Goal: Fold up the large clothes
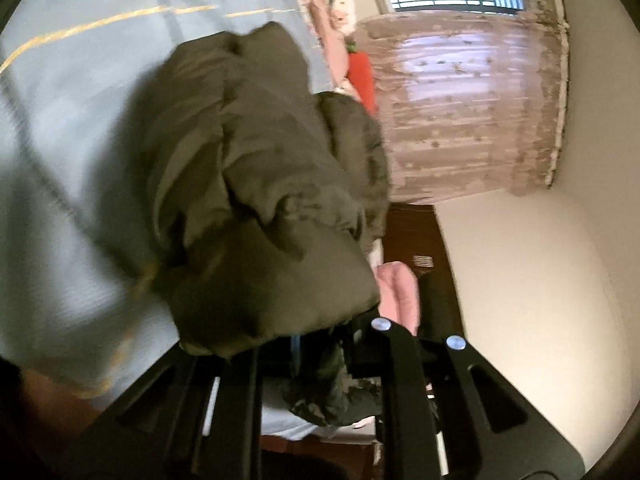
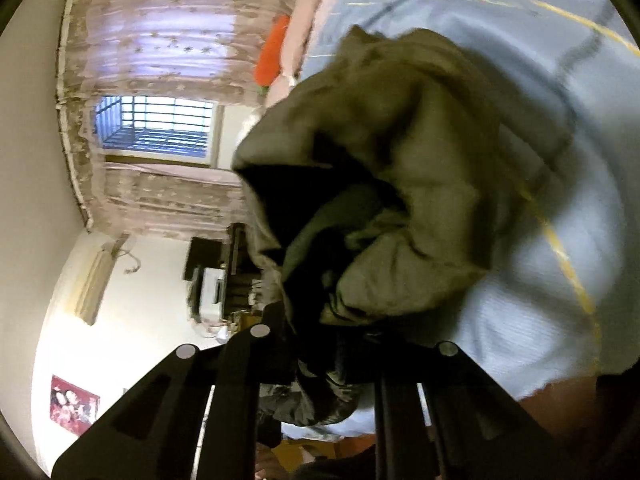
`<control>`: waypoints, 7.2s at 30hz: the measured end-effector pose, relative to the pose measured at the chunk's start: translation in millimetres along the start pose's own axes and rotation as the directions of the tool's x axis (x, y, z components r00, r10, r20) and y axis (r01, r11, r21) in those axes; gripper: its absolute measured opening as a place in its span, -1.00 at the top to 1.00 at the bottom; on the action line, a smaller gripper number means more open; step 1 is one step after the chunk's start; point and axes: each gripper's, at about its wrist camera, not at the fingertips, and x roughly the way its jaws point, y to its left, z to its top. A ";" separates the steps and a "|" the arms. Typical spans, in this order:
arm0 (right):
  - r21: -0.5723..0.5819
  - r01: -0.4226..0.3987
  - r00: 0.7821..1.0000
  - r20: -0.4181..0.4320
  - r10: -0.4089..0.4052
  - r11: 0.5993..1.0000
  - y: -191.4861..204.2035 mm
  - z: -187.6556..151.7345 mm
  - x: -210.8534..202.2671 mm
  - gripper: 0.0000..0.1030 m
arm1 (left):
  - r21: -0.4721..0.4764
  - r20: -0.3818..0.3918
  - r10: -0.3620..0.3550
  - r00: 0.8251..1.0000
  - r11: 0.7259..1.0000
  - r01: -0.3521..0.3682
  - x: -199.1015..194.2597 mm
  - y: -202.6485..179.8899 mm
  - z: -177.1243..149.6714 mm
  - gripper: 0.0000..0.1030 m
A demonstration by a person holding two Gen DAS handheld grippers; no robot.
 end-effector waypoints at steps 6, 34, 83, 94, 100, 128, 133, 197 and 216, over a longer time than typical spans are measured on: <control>-0.017 -0.080 0.996 -0.030 0.080 0.997 56.3 52.2 33.4 0.73 | -0.025 -0.007 -0.069 0.998 0.997 0.069 28.0 -46.9 52.5 0.70; -0.263 0.189 0.980 -0.006 -0.198 0.946 99.2 223.5 278.4 -0.97 | 0.292 0.051 0.372 0.927 0.882 -0.370 254.2 -74.9 248.9 -0.95; -0.757 0.572 0.793 0.410 -0.450 0.317 119.5 135.4 288.4 -0.97 | 0.702 0.504 0.609 0.612 0.124 -0.701 306.2 -130.4 140.8 -0.96; -0.678 0.662 0.697 0.399 -0.596 0.319 29.9 191.8 283.8 -0.97 | 0.637 0.451 0.718 0.530 0.157 -0.754 281.5 -37.1 190.1 -0.96; -0.662 0.635 0.732 0.349 -0.586 0.398 12.1 201.5 301.5 -0.97 | 0.627 0.401 0.703 0.587 0.256 -0.736 284.7 -11.2 198.1 -0.96; -0.559 0.675 0.700 0.281 -0.657 0.481 82.5 -124.8 17.2 -0.97 | 0.617 0.495 0.628 0.601 0.234 -0.752 0.5 -170.1 -116.6 -0.96; -0.643 0.649 0.694 0.280 -0.664 0.407 89.1 -205.3 -16.6 -0.97 | 0.607 0.435 0.698 0.568 0.238 -0.758 -35.2 -171.6 -187.1 -0.96; -0.712 0.627 0.772 0.515 -0.373 0.316 269.7 -322.9 -130.8 -0.97 | 0.663 0.554 0.431 0.712 0.289 -0.691 -162.9 -327.1 -296.4 -0.96; -0.712 0.628 0.771 0.516 -0.373 0.314 269.1 -323.7 -130.4 -0.97 | 0.665 0.553 0.432 0.713 0.287 -0.689 -162.0 -323.9 -297.5 -0.96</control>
